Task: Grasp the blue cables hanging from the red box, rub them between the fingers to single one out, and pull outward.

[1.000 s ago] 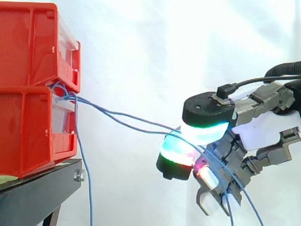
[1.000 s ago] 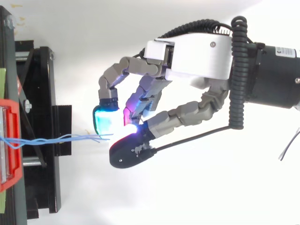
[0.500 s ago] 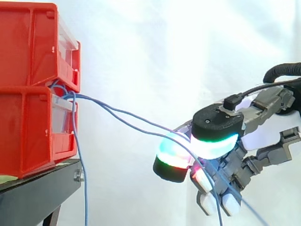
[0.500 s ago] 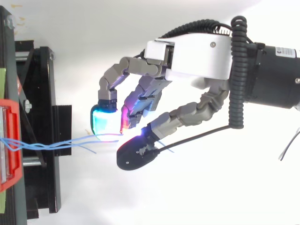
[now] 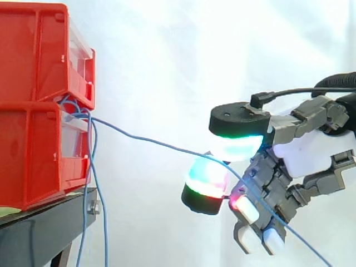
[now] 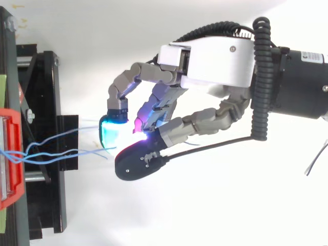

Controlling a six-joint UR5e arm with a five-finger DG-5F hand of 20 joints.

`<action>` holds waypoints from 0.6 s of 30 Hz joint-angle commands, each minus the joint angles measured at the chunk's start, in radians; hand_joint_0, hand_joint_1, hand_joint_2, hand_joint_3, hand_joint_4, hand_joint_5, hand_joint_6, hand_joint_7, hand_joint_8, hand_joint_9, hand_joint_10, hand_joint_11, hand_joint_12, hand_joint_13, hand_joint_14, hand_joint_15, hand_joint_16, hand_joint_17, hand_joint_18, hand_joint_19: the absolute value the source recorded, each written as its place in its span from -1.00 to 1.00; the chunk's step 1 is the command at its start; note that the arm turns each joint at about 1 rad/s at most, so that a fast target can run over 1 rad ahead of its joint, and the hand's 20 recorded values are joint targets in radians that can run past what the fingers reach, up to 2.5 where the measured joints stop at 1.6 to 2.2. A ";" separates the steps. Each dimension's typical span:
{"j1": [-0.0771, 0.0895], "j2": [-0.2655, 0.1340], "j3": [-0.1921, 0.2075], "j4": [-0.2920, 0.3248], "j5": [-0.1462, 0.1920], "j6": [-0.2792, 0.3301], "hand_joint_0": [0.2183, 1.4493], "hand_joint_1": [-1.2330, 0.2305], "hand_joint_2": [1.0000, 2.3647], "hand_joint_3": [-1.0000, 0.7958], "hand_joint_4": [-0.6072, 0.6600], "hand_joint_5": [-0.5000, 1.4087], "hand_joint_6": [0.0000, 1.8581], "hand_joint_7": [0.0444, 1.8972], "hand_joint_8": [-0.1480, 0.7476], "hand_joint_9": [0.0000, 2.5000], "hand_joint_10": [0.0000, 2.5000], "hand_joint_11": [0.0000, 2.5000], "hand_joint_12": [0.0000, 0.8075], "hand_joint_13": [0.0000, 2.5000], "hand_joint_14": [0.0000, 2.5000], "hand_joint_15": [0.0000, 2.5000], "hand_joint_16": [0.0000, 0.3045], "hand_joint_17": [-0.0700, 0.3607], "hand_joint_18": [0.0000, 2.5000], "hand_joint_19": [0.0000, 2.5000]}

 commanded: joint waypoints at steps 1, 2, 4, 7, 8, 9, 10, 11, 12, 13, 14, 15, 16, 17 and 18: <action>0.000 0.000 0.000 0.001 0.000 -0.001 -0.45 -0.21 -1.00 -0.44 0.09 -0.63 -0.07 -0.04 0.02 -0.16 -0.98 -0.47 0.00 -0.21 -0.99 -0.61 -0.66 -0.13 -0.29 -0.56; 0.000 0.000 0.001 0.001 0.000 0.001 -0.42 -0.20 -1.00 -0.44 0.08 -0.63 -0.07 -0.03 0.01 -0.15 -0.98 -0.47 -0.01 -0.22 -0.99 -0.61 -0.66 -0.14 -0.29 -0.56; 0.000 0.000 0.000 0.001 0.000 -0.001 -0.37 -0.23 -0.99 -0.39 0.07 -0.63 -0.08 -0.01 0.01 -0.14 -0.98 -0.47 -0.02 -0.21 -0.98 -0.60 -0.67 -0.15 -0.29 -0.56; 0.000 0.000 0.000 0.000 0.000 0.001 -0.35 -0.27 -0.99 -0.31 0.04 -0.62 -0.07 0.01 0.00 -0.14 -0.98 -0.47 -0.03 -0.21 -0.98 -0.60 -0.67 -0.15 -0.29 -0.56; 0.000 0.000 0.000 0.000 0.000 0.001 -0.35 -0.29 -0.98 -0.28 0.03 -0.62 -0.06 0.03 0.01 -0.14 -0.98 -0.46 -0.02 -0.21 -0.98 -0.61 -0.67 -0.15 -0.29 -0.56; 0.000 0.000 0.001 -0.002 0.000 0.001 -0.34 -0.30 -0.98 -0.26 0.02 -0.62 -0.06 0.01 0.00 -0.14 -0.98 -0.47 -0.02 -0.21 -0.99 -0.60 -0.67 -0.15 -0.29 -0.56; 0.000 0.000 0.000 -0.002 0.000 0.001 -0.34 -0.32 -0.98 -0.23 0.03 -0.62 -0.06 0.03 0.00 -0.13 -0.98 -0.47 -0.03 -0.21 -0.99 -0.60 -0.67 -0.15 -0.29 -0.56; 0.000 0.000 0.000 0.000 0.000 0.001 -0.35 -0.34 -0.97 -0.18 0.01 -0.61 -0.06 0.06 0.00 -0.11 -0.98 -0.47 -0.04 -0.20 -0.98 -0.60 -0.67 -0.15 -0.28 -0.56; 0.000 0.000 0.000 0.000 0.001 0.001 -0.35 -0.35 -0.98 -0.17 0.01 -0.61 -0.06 0.07 0.00 -0.11 -0.98 -0.46 -0.03 -0.19 -0.98 -0.60 -0.67 -0.15 -0.28 -0.56; 0.000 0.000 0.000 0.000 0.001 0.001 -0.37 -0.37 -0.97 -0.13 0.00 -0.60 -0.06 0.11 -0.01 -0.06 -0.98 -0.45 -0.03 -0.19 -0.99 -0.60 -0.67 -0.16 -0.28 -0.56; 0.000 0.000 0.000 0.000 0.000 0.001 -0.38 -0.38 -0.97 -0.08 0.00 -0.59 -0.06 0.13 -0.01 -0.05 -0.98 -0.45 -0.03 -0.18 -0.98 -0.60 -0.68 -0.16 -0.27 -0.56; 0.000 0.000 0.001 0.000 0.001 0.001 -0.39 -0.38 -0.97 -0.07 -0.01 -0.59 -0.06 0.14 0.01 -0.04 -0.98 -0.45 -0.02 -0.17 -0.98 -0.60 -0.67 -0.15 -0.26 -0.57; 0.000 0.000 0.001 0.000 0.001 0.001 -0.39 -0.39 -0.97 -0.05 0.00 -0.58 -0.06 0.15 0.00 -0.02 -0.98 -0.46 -0.02 -0.16 -0.98 -0.60 -0.66 -0.14 -0.25 -0.57; 0.000 0.000 0.001 0.000 0.001 0.001 -0.40 -0.39 -0.97 -0.01 0.00 -0.58 -0.06 0.16 0.03 0.00 -0.98 -0.46 0.00 -0.14 -0.99 -0.61 -0.65 -0.11 -0.22 -0.59; 0.000 0.000 0.001 0.001 0.001 0.001 -0.40 -0.39 -0.97 0.00 -0.01 -0.57 -0.06 0.17 0.04 0.01 -0.98 -0.47 0.01 -0.13 -0.99 -0.61 -0.64 -0.10 -0.21 -0.59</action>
